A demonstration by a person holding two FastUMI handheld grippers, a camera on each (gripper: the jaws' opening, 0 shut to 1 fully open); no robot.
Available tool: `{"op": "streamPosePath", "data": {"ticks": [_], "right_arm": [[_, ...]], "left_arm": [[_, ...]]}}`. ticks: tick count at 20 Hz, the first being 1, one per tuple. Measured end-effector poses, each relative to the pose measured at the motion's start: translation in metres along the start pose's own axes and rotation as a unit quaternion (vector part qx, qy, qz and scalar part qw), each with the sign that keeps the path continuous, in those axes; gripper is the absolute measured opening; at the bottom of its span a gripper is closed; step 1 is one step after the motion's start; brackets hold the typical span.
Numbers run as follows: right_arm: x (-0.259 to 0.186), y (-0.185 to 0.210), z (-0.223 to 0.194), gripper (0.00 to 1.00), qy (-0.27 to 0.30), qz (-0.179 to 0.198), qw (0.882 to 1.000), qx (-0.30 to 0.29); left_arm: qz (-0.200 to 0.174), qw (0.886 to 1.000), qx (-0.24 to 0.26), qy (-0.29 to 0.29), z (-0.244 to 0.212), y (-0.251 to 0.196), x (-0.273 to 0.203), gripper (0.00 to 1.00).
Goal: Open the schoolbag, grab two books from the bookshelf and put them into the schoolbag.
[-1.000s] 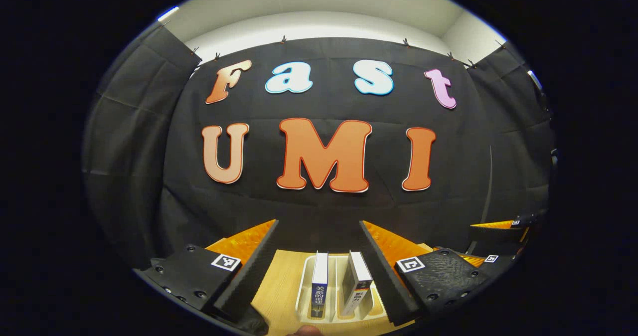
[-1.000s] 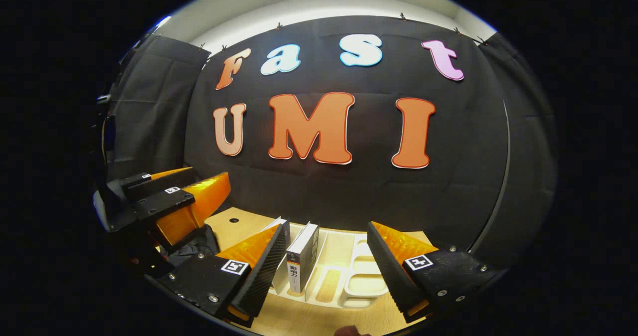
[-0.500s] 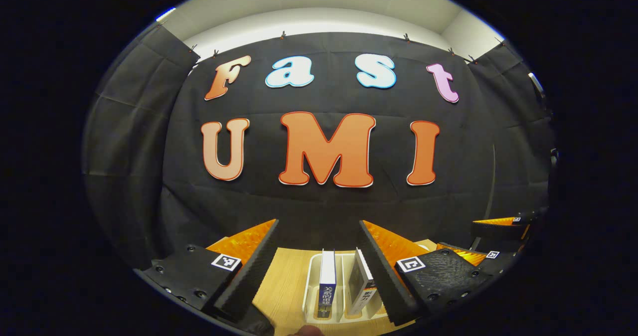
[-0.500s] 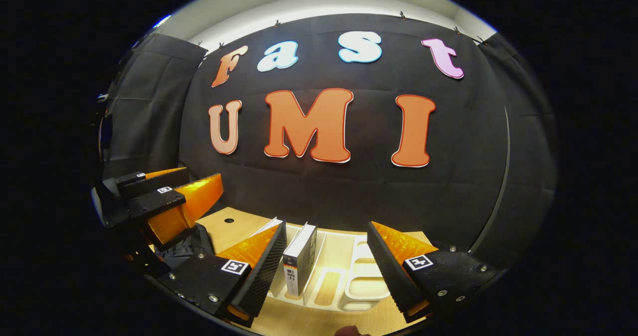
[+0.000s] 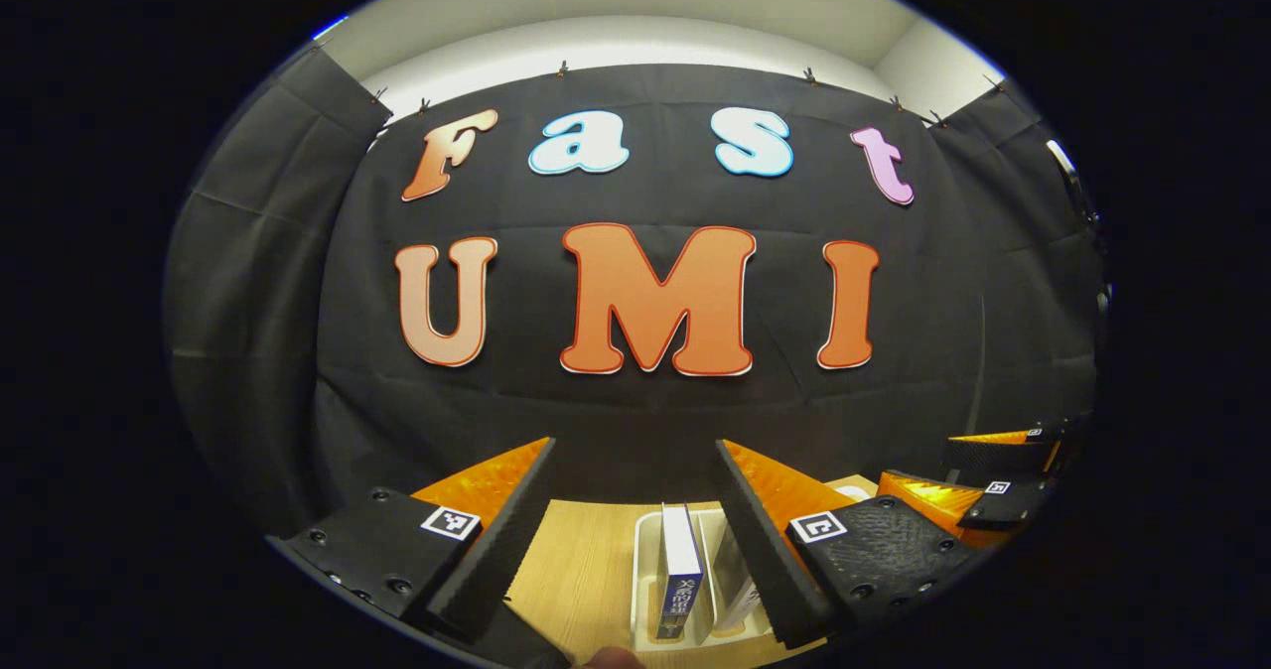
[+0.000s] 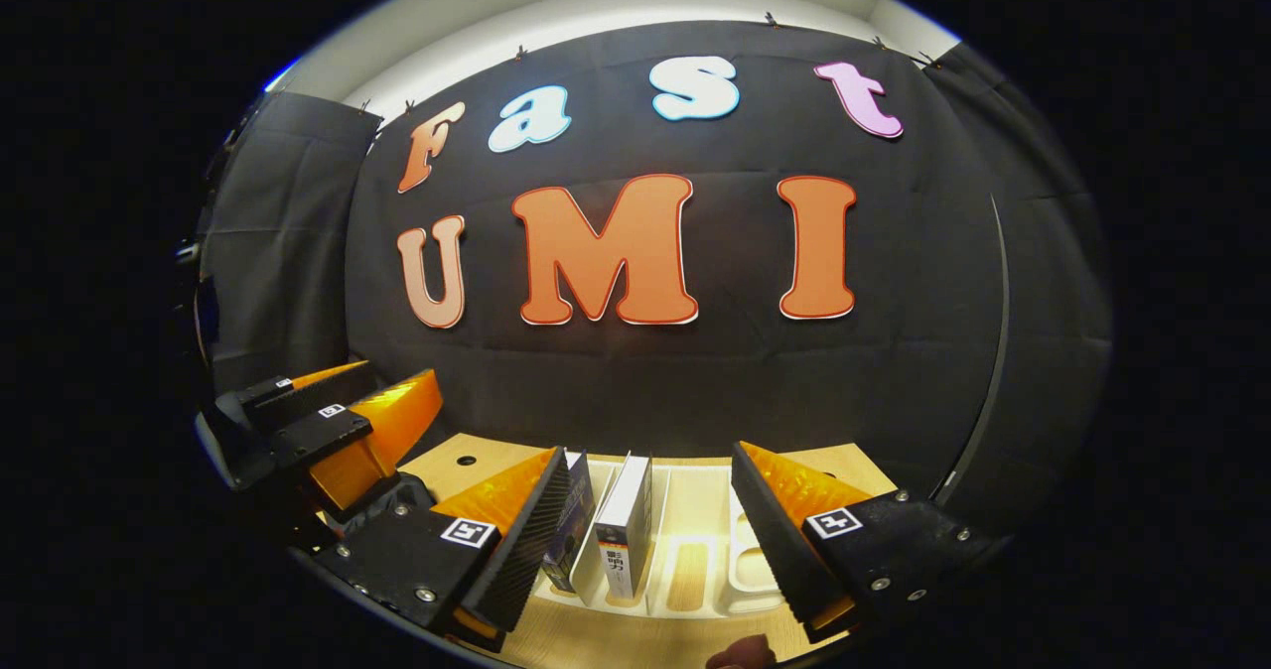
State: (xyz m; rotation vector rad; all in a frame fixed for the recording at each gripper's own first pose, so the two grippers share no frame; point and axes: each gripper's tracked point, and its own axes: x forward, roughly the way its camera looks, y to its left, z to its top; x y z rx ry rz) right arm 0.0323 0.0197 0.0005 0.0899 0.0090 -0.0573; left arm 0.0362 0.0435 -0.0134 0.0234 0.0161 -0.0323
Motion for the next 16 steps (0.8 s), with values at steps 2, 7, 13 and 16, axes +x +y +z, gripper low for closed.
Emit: {"op": "streamPosePath", "data": {"ticks": [2, 7, 13, 16], "right_arm": [[0.002, -0.004, -0.005, 0.98, 0.007, -0.007, 1.000, -0.004], [0.003, 0.002, -0.003, 0.98, 0.000, 0.002, 1.000, -0.006], [0.006, -0.002, -0.013, 0.98, 0.010, 0.010, 1.000, -0.026], [0.008, -0.004, -0.019, 0.98, 0.016, 0.015, 0.999, -0.033]], "left_arm": [[0.001, 1.000, 0.001, 0.003, -0.003, 0.003, 0.001, 0.98], [0.002, 1.000, 0.022, -0.009, -0.006, 0.008, -0.005, 0.98], [0.010, 0.996, 0.090, 0.025, -0.050, 0.012, -0.017, 1.00], [0.017, 0.990, 0.132, 0.053, -0.084, 0.015, -0.026, 0.98]]}}
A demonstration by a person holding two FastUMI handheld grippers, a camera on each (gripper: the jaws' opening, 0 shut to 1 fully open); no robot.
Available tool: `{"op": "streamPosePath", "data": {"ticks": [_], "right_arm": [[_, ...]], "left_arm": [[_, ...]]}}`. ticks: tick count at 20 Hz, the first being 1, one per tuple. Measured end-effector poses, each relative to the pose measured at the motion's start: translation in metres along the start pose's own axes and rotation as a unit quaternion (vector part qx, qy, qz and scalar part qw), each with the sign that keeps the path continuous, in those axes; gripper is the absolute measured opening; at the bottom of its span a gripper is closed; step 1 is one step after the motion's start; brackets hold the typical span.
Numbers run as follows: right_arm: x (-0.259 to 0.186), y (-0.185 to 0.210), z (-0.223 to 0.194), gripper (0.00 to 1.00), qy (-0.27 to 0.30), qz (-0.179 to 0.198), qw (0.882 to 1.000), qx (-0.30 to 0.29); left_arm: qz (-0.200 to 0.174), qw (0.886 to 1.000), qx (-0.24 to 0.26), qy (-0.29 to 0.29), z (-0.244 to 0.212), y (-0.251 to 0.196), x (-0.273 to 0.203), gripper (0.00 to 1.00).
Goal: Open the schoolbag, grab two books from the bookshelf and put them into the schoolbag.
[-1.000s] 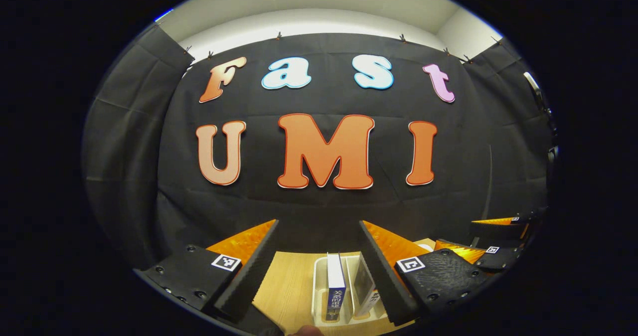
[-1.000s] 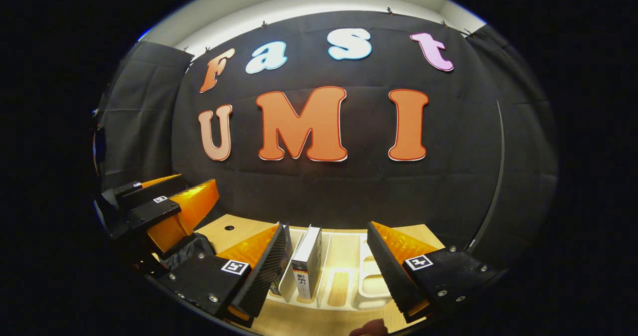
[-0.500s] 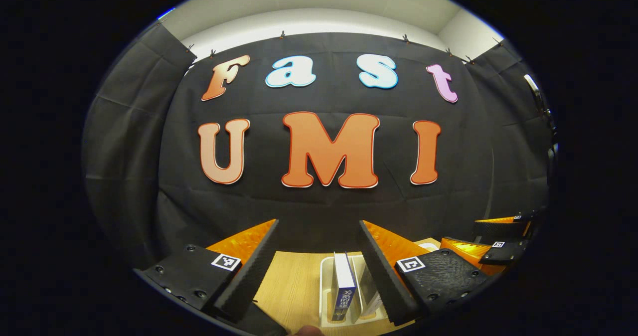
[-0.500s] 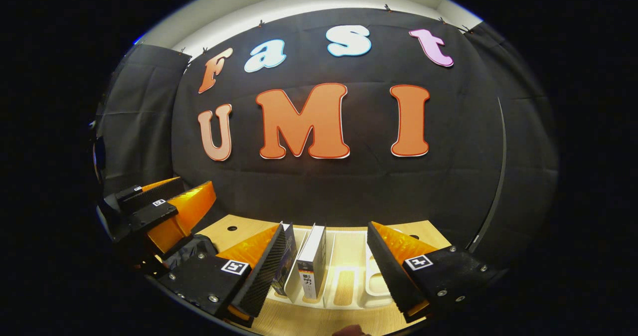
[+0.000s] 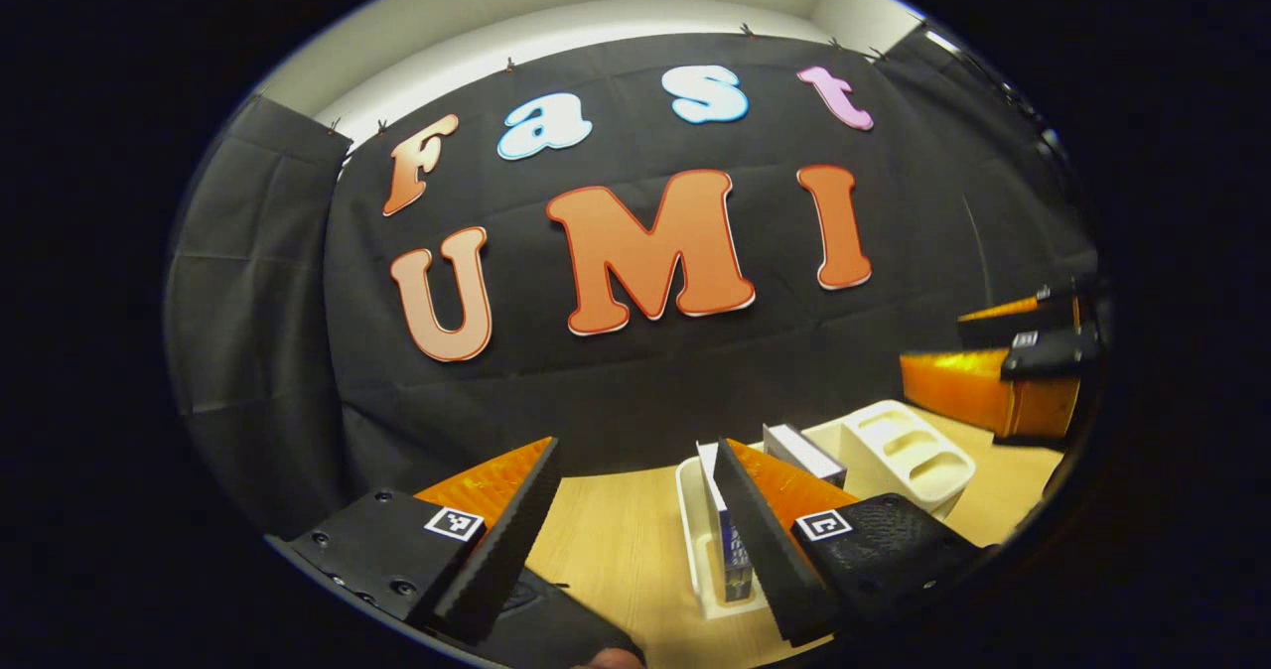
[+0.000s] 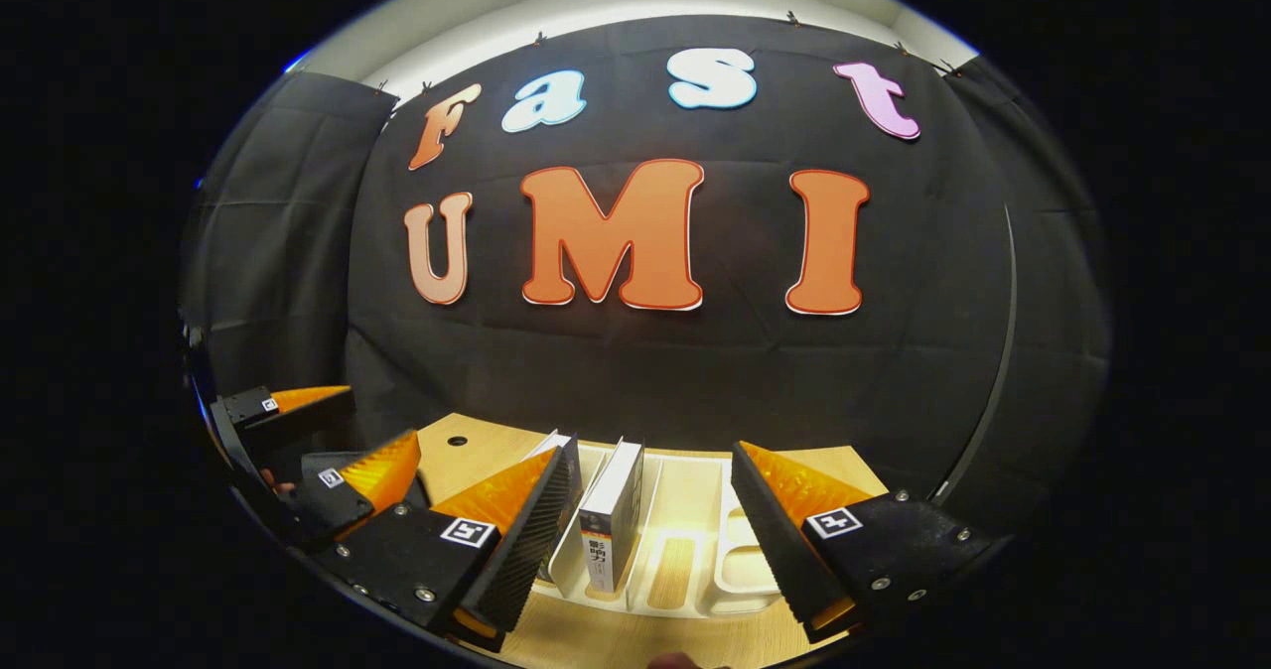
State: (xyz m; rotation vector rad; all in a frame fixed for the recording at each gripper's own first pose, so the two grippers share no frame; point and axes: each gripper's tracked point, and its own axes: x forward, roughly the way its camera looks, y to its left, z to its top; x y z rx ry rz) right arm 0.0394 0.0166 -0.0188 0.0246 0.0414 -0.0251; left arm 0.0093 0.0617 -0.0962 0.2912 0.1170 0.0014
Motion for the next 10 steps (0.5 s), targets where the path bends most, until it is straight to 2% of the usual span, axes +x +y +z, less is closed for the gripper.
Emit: {"op": "streamPosePath", "data": {"ticks": [5, 10], "right_arm": [[0.004, -0.006, -0.008, 0.98, 0.005, 0.008, 1.000, -0.019], [0.008, -0.011, -0.021, 0.98, 0.017, 0.018, 1.000, -0.017]], "left_arm": [[0.014, 0.996, 0.058, 0.064, -0.059, 0.003, -0.014, 0.99], [0.025, 0.984, 0.128, 0.123, -0.122, 0.009, -0.041, 0.99]]}}
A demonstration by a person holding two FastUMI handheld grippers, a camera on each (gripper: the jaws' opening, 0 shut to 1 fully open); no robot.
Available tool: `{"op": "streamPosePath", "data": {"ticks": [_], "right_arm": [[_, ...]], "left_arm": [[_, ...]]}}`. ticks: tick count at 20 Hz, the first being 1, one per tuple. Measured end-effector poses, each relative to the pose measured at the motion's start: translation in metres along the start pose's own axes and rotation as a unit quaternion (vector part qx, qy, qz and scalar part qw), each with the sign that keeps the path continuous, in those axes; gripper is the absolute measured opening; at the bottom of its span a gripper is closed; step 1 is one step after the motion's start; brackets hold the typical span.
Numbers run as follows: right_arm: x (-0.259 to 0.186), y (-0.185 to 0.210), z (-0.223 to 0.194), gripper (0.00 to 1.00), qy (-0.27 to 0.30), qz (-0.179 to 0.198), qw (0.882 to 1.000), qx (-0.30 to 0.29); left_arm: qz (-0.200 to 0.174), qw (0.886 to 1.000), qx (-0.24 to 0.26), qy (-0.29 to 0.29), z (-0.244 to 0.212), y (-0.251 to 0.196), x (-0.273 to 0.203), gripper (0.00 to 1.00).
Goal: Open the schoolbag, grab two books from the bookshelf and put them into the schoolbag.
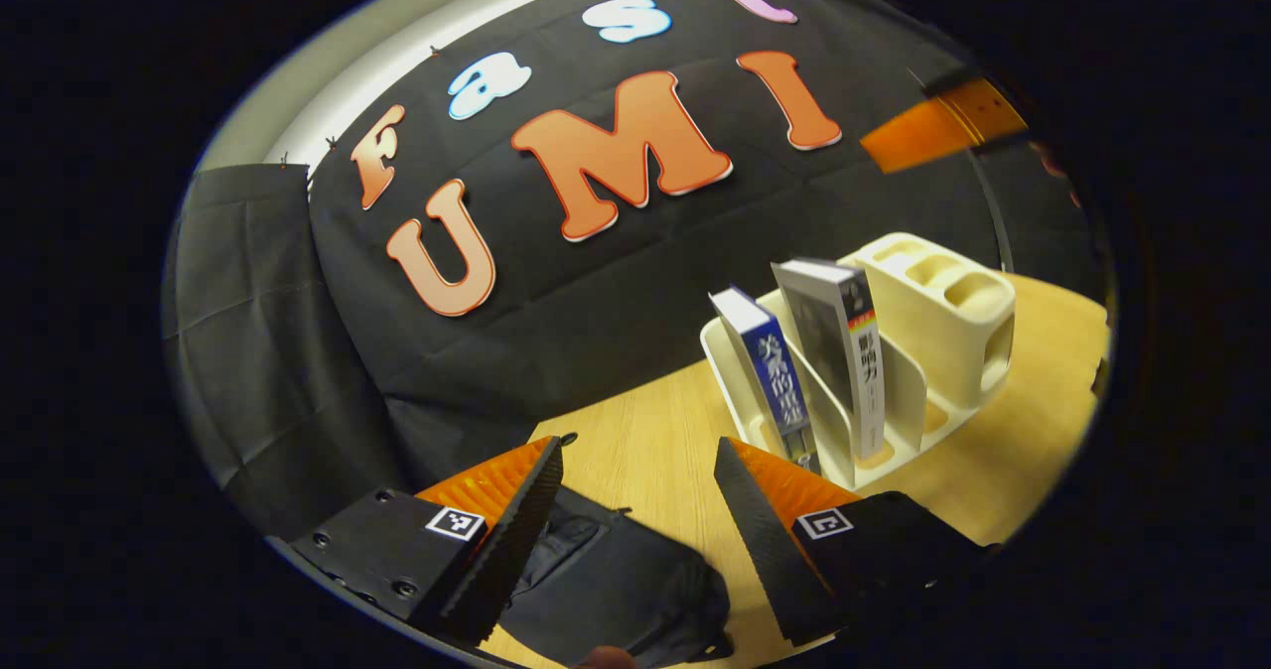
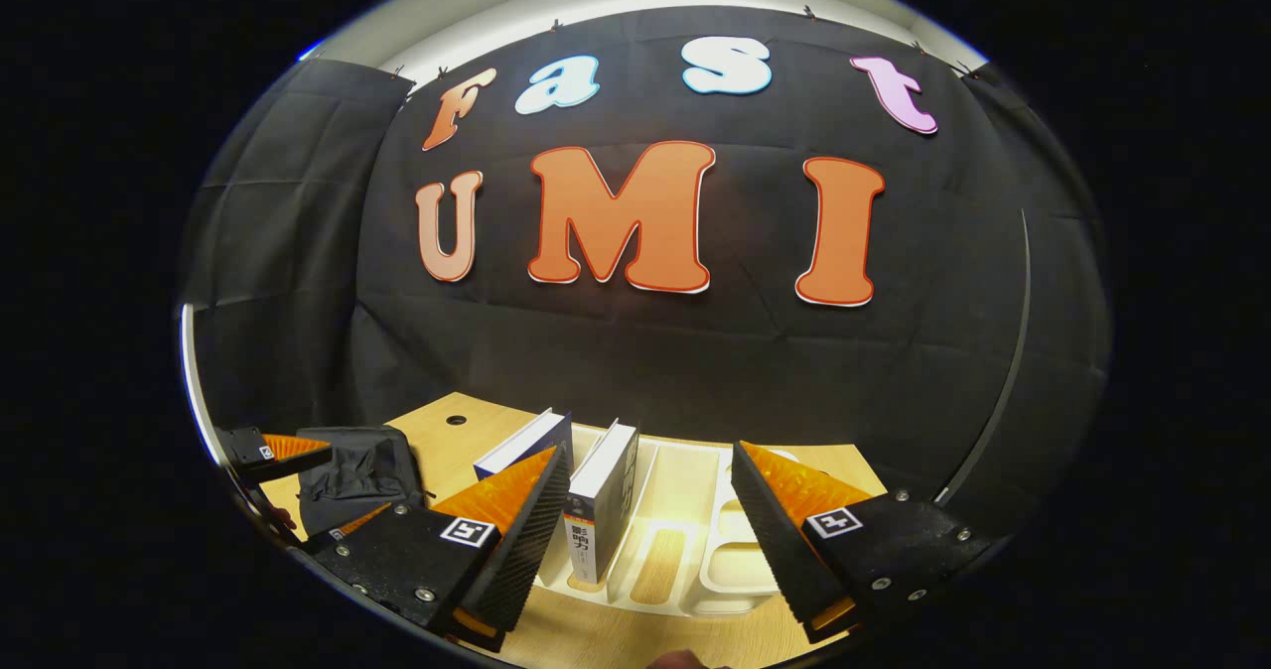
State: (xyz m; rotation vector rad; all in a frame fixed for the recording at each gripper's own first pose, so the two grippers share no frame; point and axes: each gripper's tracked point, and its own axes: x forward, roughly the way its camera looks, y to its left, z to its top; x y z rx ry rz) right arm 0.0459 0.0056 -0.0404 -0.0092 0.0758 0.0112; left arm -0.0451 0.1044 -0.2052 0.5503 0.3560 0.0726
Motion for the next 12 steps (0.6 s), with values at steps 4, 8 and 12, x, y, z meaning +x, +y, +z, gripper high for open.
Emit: {"op": "streamPosePath", "data": {"ticks": [4, 8, 12], "right_arm": [[0.002, -0.004, -0.006, 0.98, 0.001, 0.003, 1.000, -0.006], [0.004, -0.008, -0.013, 0.98, 0.006, 0.009, 1.000, -0.006], [0.003, -0.010, -0.016, 0.98, 0.009, 0.012, 1.000, -0.006]], "left_arm": [[0.013, 0.998, 0.054, 0.042, -0.047, -0.006, -0.009, 0.99], [0.021, 0.993, 0.083, 0.082, -0.089, -0.008, -0.020, 0.98], [0.026, 0.987, 0.108, 0.112, -0.119, -0.006, -0.026, 0.98]]}}
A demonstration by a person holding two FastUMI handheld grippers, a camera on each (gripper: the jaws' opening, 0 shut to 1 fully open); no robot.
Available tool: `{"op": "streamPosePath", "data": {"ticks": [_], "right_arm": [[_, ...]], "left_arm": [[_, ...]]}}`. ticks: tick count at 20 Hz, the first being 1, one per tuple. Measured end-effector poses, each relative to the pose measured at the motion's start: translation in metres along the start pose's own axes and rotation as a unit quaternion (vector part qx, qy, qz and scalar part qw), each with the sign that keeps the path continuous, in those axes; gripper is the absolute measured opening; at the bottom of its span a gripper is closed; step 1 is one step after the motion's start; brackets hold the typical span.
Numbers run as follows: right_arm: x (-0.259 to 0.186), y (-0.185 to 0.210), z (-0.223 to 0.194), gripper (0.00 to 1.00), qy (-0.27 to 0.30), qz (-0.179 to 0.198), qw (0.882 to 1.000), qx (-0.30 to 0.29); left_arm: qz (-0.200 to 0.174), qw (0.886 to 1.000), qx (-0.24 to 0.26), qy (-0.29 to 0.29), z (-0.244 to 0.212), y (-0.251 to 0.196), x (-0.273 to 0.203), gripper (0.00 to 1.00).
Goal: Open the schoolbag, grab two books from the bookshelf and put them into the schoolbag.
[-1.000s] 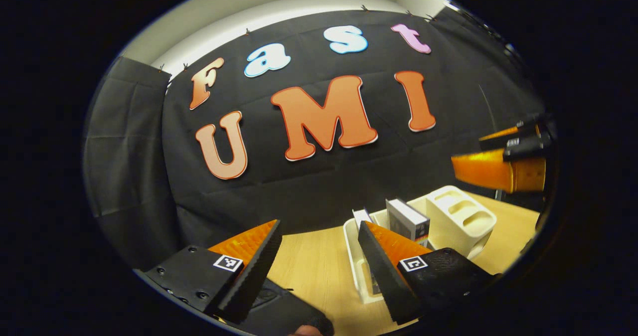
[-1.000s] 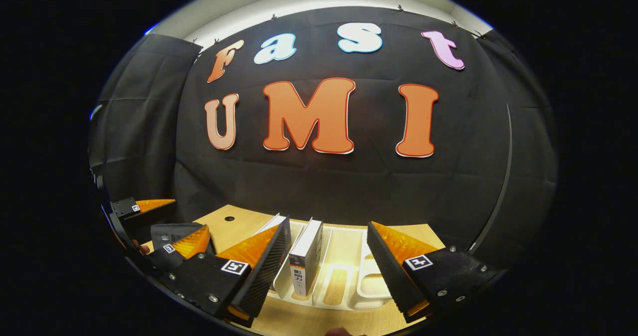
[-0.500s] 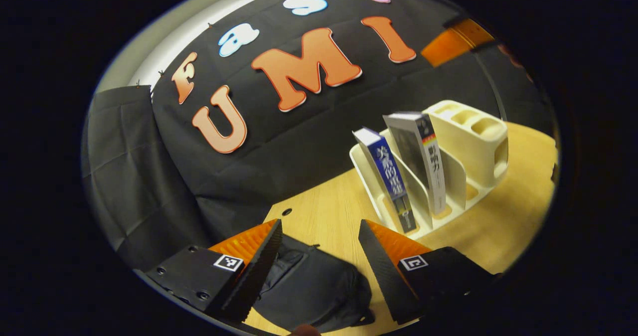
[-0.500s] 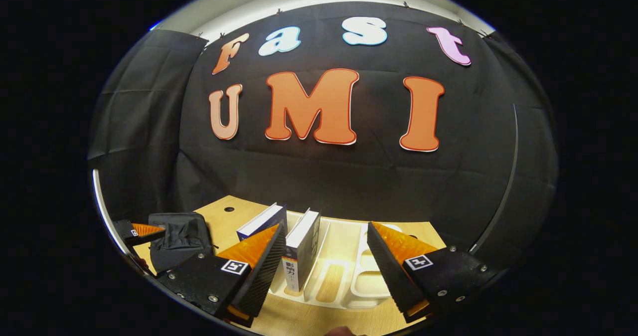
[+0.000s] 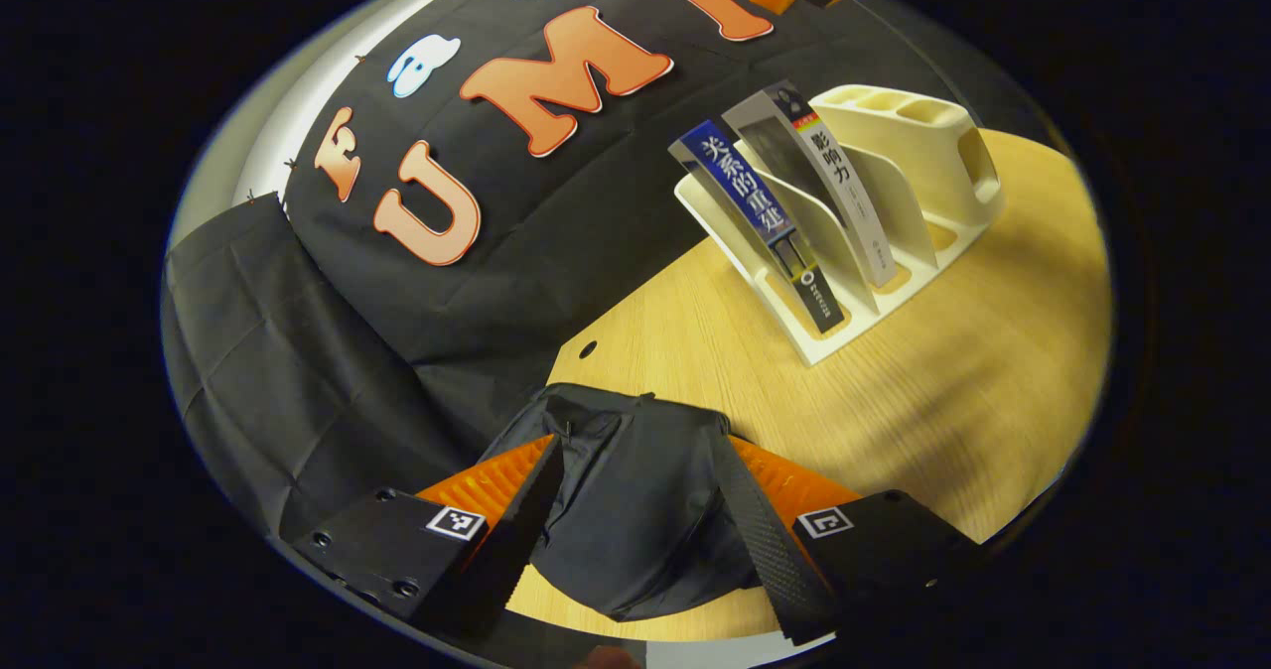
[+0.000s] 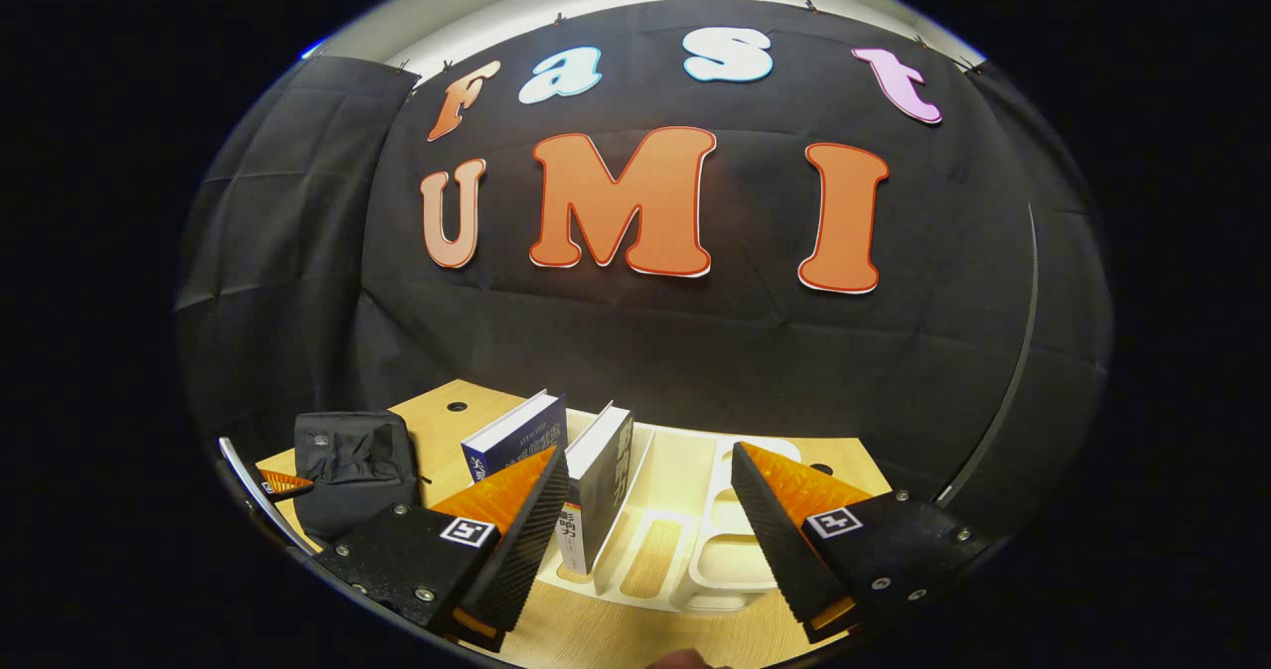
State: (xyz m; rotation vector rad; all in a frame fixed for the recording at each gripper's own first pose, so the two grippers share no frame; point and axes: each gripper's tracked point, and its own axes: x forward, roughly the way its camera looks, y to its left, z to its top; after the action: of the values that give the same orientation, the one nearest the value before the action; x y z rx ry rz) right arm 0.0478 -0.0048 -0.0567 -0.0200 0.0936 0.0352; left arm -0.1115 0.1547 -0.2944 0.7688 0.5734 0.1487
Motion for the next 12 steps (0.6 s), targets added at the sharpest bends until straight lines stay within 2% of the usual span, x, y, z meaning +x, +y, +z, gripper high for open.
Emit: {"op": "streamPosePath", "data": {"ticks": [9, 12], "right_arm": [[-0.004, -0.003, 0.000, 0.98, -0.004, 0.003, 1.000, -0.004], [-0.006, -0.007, 0.001, 0.98, -0.008, 0.000, 1.000, -0.007]], "left_arm": [[0.014, 0.997, 0.059, 0.052, -0.053, -0.005, 0.005, 0.98], [0.034, 0.994, 0.078, 0.068, -0.065, 0.004, 0.010, 0.98]]}}
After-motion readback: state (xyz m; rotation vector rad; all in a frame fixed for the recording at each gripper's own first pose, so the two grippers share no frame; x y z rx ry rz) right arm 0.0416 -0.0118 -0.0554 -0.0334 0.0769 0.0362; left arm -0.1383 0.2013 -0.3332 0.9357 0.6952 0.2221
